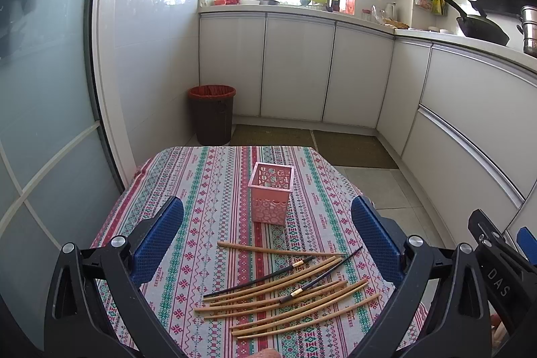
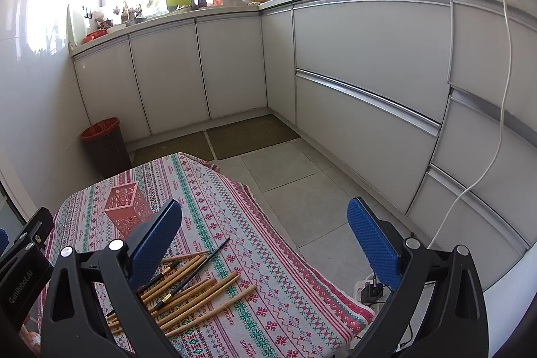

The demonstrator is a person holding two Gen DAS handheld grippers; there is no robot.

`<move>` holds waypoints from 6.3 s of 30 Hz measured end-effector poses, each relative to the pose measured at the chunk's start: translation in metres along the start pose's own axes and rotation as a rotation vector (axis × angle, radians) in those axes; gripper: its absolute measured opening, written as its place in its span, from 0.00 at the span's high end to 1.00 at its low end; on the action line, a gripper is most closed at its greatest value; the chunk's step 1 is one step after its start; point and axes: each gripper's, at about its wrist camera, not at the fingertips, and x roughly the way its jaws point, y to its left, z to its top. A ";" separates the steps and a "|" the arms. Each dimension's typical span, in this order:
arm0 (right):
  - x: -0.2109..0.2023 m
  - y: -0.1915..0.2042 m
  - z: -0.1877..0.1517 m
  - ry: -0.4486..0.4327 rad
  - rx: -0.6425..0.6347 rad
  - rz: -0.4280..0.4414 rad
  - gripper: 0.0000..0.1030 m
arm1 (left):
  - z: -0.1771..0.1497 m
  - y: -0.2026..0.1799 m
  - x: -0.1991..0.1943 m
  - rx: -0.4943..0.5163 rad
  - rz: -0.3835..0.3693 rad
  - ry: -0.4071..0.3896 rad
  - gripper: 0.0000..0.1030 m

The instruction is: Organize utensils

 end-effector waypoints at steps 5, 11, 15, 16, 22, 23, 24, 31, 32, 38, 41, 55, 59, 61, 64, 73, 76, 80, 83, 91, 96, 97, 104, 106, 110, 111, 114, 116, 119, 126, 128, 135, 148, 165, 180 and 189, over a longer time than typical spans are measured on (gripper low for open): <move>0.000 0.001 0.000 0.001 -0.005 -0.002 0.06 | 0.000 0.000 0.000 0.000 0.001 0.002 0.07; 0.001 0.001 -0.001 0.004 -0.003 0.000 0.06 | 0.000 0.000 0.001 -0.002 0.001 0.008 0.07; 0.002 0.000 -0.001 0.008 0.001 0.001 0.06 | 0.000 0.000 0.002 0.001 0.003 0.015 0.07; 0.002 -0.001 -0.001 0.008 0.004 -0.001 0.06 | 0.001 -0.001 0.004 0.003 0.002 0.018 0.07; 0.009 -0.048 0.012 0.060 0.227 0.022 0.06 | -0.007 -0.023 0.036 0.146 -0.087 0.155 0.07; 0.012 -0.061 0.014 0.076 0.288 0.023 0.06 | -0.011 -0.031 0.046 0.186 -0.117 0.198 0.07; 0.017 -0.077 0.015 0.098 0.363 0.025 0.06 | -0.016 -0.037 0.053 0.216 -0.138 0.229 0.07; 0.077 -0.126 -0.006 0.377 0.630 0.139 0.06 | -0.055 -0.122 0.133 0.551 -0.372 0.534 0.07; 0.085 -0.125 -0.010 0.417 0.642 0.162 0.06 | -0.059 -0.135 0.148 0.590 -0.389 0.580 0.07; 0.127 -0.134 -0.036 0.601 0.793 0.213 0.06 | -0.081 -0.185 0.222 0.751 -0.450 0.802 0.09; 0.141 -0.132 -0.046 0.677 0.814 0.227 0.07 | -0.095 -0.192 0.259 0.784 -0.430 0.948 0.26; 0.169 -0.126 -0.066 0.833 0.862 0.246 0.07 | -0.080 -0.176 0.269 0.914 -0.464 0.941 0.96; 0.174 -0.124 -0.073 0.861 0.859 0.203 0.07 | -0.070 -0.159 0.262 0.836 -0.480 0.887 0.97; 0.176 -0.121 -0.078 0.876 0.847 0.177 0.07 | -0.054 -0.142 0.246 0.787 -0.494 0.826 0.97; 0.182 -0.099 -0.090 0.944 0.757 0.176 0.07 | -0.019 -0.104 0.209 0.681 -0.515 0.732 0.97; 0.185 -0.034 -0.111 0.974 0.588 0.047 0.30 | 0.040 0.000 0.072 0.529 -0.523 0.361 0.96; 0.188 -0.017 -0.117 0.997 0.593 0.007 0.41 | 0.050 0.026 0.049 0.470 -0.507 0.277 0.96; 0.193 0.012 -0.123 1.008 0.545 -0.065 0.47 | 0.066 0.054 0.033 0.391 -0.501 0.191 0.97; 0.193 0.022 -0.121 0.993 0.526 -0.113 0.58 | 0.072 0.075 0.022 0.342 -0.505 0.155 0.97; 0.185 0.012 -0.123 0.940 0.504 -0.105 0.93 | 0.074 0.099 0.013 0.280 -0.493 0.122 0.97; 0.179 -0.006 -0.113 0.894 0.522 0.012 0.93 | 0.077 0.099 0.005 0.271 -0.484 0.108 0.96; 0.174 -0.010 -0.108 0.869 0.513 0.034 0.93 | 0.078 0.098 0.004 0.267 -0.481 0.105 0.96; 0.106 -0.007 -0.034 0.669 0.408 0.238 0.93 | 0.088 0.095 0.006 0.200 -0.446 0.094 0.96; 0.080 -0.002 -0.004 0.570 0.359 0.292 0.93 | 0.093 0.095 0.008 0.171 -0.439 0.089 0.96; 0.042 0.015 0.062 0.396 0.283 0.394 0.93 | 0.110 0.094 0.016 0.115 -0.416 0.087 0.96; 0.036 0.022 0.077 0.364 0.267 0.418 0.93 | 0.115 0.094 0.019 0.100 -0.412 0.086 0.96; 0.026 0.040 0.116 0.280 0.234 0.470 0.93 | 0.135 0.091 0.028 0.067 -0.394 0.070 0.97; 0.027 0.053 0.138 0.224 0.223 0.493 0.93 | 0.148 0.088 0.038 0.053 -0.372 0.054 0.97; 0.037 0.073 0.158 0.189 0.218 0.526 0.92 | 0.164 0.084 0.055 0.026 -0.348 0.036 0.97; 0.087 0.130 0.167 0.176 0.126 0.500 0.92 | 0.182 0.073 0.110 0.017 -0.278 0.037 0.97; 0.103 0.140 0.159 0.184 0.098 0.491 0.92 | 0.181 0.072 0.127 0.007 -0.270 0.054 0.97; 0.139 0.168 0.130 0.229 0.031 0.489 0.92 | 0.149 0.070 0.177 0.001 -0.251 0.182 0.90; 0.183 0.194 0.086 0.341 -0.012 0.440 0.67 | 0.161 0.101 0.150 -0.098 -0.197 0.142 0.57; 0.110 0.126 0.038 0.202 -0.154 0.241 0.28 | 0.107 0.074 0.113 -0.023 -0.156 0.236 0.19; 0.090 -0.020 -0.024 0.365 0.137 0.062 0.07 | 0.013 0.011 0.143 0.305 -0.249 0.618 0.07; 0.124 -0.071 -0.049 0.574 0.402 0.071 0.07 | -0.036 -0.061 0.166 0.467 -0.385 0.797 0.13</move>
